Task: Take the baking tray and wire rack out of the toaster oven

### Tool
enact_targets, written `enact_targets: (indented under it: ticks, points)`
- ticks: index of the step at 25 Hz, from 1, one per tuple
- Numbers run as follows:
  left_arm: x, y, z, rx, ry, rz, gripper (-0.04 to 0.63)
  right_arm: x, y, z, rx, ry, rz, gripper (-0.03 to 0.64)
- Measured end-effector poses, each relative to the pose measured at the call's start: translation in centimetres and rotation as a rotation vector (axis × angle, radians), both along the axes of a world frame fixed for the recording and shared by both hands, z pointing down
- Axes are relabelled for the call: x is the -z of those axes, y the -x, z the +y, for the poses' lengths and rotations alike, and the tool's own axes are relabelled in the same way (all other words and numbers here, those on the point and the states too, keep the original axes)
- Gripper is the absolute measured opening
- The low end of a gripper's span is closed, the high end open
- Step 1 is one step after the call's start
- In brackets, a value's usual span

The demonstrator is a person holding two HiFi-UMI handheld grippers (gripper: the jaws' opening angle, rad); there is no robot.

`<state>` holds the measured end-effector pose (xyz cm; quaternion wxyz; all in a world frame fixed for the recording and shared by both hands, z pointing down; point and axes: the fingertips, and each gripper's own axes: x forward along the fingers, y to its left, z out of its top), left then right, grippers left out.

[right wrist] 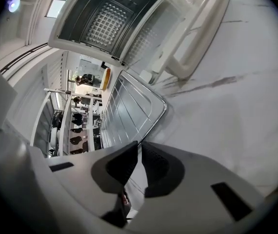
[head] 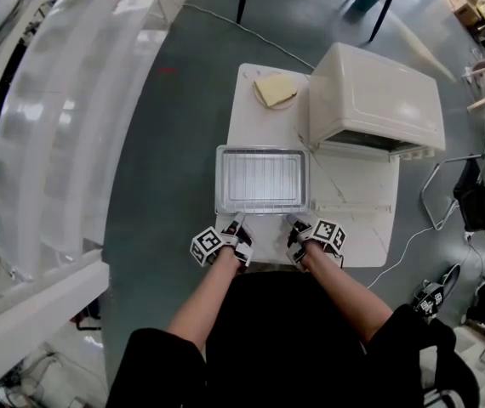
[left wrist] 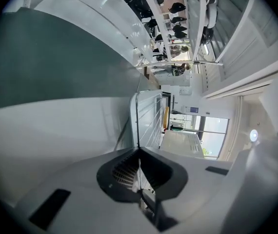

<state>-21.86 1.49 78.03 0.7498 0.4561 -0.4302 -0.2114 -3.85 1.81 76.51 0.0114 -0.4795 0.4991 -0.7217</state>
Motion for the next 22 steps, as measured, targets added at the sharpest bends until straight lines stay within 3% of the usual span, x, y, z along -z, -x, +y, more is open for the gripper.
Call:
enact_targets:
  ticks: [10,18,22]
  points:
    - [-0.3,0.0,0.0,-0.029,-0.005,-0.016,0.023,-0.5,0.0,-0.4,-0.007,0.000,-0.015,0.042]
    - [0.0,0.1,-0.8,-0.052,-0.020,-0.083,0.025,-0.6,0.2,-1.2,-0.034,-0.010,-0.066,0.043]
    - [0.7,-0.1,-1.2,-0.113,-0.037,-0.118,0.026,-0.7,0.1,-1.0,-0.029,-0.009,-0.089,0.044]
